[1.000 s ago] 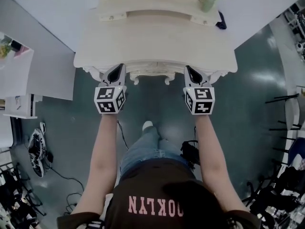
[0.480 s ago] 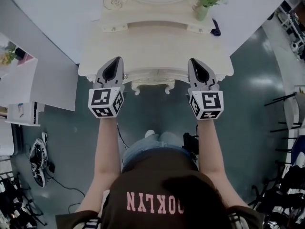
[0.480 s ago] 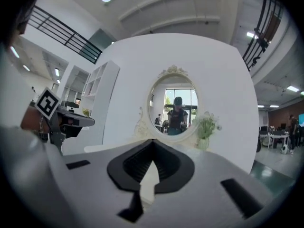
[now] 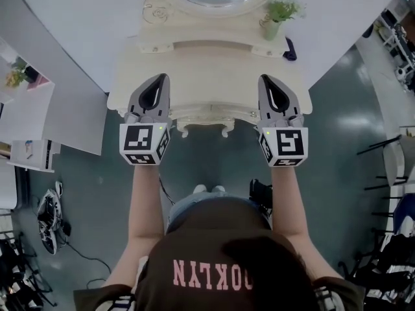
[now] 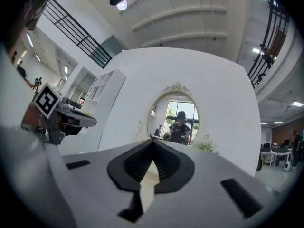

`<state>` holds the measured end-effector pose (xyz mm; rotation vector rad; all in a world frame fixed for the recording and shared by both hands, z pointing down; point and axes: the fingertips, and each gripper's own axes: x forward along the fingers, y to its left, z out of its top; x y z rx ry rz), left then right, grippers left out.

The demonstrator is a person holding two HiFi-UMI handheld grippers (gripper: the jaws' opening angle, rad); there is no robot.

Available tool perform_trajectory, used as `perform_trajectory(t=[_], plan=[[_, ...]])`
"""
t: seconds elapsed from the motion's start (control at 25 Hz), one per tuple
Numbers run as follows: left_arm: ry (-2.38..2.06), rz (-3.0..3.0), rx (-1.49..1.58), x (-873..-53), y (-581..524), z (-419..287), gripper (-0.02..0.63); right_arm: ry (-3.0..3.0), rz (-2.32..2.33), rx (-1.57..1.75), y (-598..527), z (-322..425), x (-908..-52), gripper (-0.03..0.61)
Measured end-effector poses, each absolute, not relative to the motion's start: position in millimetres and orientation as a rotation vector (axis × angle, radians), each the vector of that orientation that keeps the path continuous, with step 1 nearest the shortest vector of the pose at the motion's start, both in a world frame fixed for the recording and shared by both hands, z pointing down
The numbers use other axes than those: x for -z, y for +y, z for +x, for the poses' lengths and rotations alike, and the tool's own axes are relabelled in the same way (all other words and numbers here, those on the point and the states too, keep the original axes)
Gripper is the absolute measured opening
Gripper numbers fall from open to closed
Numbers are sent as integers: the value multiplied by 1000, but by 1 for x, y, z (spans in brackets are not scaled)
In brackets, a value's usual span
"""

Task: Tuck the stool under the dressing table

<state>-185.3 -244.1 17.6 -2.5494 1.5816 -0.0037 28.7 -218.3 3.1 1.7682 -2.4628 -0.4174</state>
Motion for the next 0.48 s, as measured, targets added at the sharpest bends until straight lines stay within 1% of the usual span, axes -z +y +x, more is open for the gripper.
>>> perform_trajectory(t=[0.2, 0.48], plan=[[1562, -2522, -47, 4, -246, -175, 5, -2494, 1780, 435, -223, 34, 14, -2], [1561, -2498, -68, 11, -248, -172, 5, -2469, 1783, 420, -225, 34, 8, -2]])
